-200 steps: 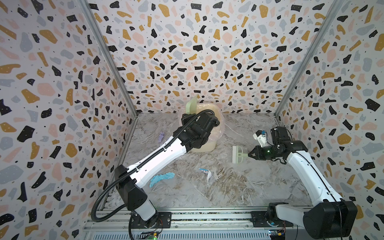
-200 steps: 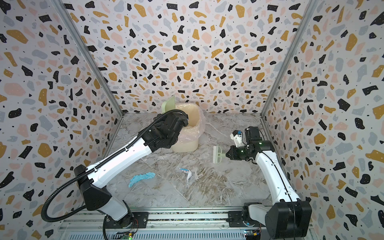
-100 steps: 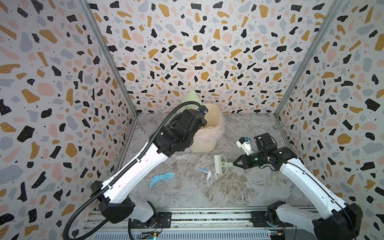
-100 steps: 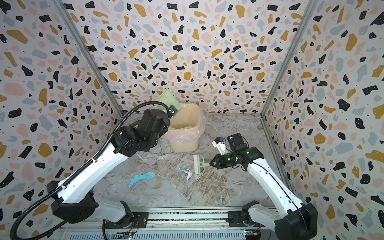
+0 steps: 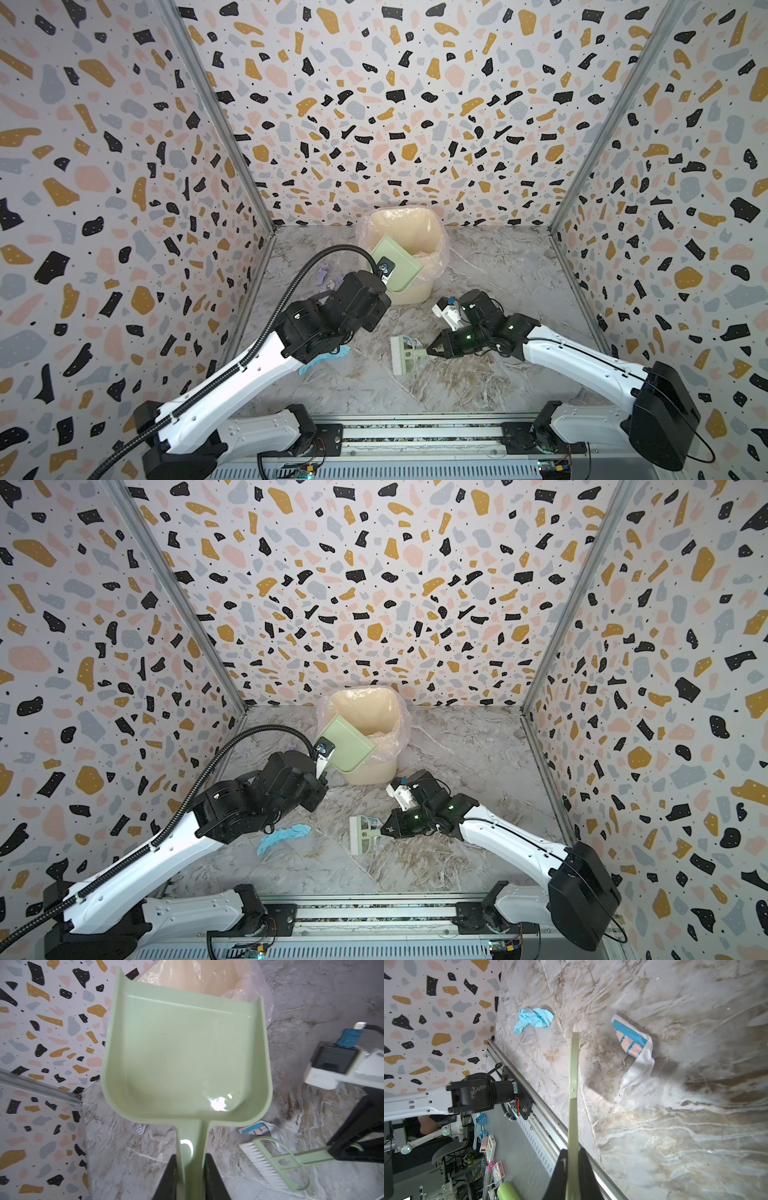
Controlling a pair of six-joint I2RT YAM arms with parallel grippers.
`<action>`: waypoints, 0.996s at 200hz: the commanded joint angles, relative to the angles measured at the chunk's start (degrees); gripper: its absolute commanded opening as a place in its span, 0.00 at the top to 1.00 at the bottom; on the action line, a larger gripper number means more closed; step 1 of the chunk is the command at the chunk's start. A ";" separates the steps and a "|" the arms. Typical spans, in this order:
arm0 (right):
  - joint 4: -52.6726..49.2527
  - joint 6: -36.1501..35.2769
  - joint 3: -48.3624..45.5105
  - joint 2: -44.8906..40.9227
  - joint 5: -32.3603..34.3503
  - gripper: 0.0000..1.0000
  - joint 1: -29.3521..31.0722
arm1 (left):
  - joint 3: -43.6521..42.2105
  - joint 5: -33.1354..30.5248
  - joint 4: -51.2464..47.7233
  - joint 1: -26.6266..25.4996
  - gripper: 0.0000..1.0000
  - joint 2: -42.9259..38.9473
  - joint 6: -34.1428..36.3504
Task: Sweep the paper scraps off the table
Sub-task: 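Lower the empty dustpan near the blue-striped scrap while the right gripper brings the brush, then set the dustpan beside the striped scrap while the right gripper places the brush behind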
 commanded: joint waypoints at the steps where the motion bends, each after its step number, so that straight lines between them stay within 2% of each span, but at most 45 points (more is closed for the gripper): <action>1: 1.29 2.83 3.11 3.19 2.64 1.00 0.20 | -2.14 2.81 2.06 -1.90 1.00 -1.81 -5.83; 25: -1.89 2.06 4.51 5.42 4.08 1.00 -0.35 | -3.61 2.75 1.63 -3.18 1.00 -2.62 -7.76; 52: -5.25 1.05 3.00 3.03 4.50 1.00 -4.13 | -4.84 3.66 0.62 -4.07 1.00 -3.11 -8.96; 102: -18.99 -9.08 1.19 -2.18 4.75 1.00 -13.57 | -7.96 5.86 1.06 -6.47 1.00 -3.23 -11.90; 126: -26.22 -14.20 1.40 -4.18 7.15 1.00 -18.11 | -10.13 7.57 2.87 -8.22 1.00 -3.06 -14.07; 157: -33.71 -19.38 4.80 -5.98 12.18 1.00 -24.34 | -13.02 8.71 3.72 -11.17 1.00 -2.28 -16.61; 199: -38.71 -22.65 13.90 -6.70 9.87 1.00 -28.02 | -17.70 10.70 6.64 -14.04 1.00 -2.22 -20.53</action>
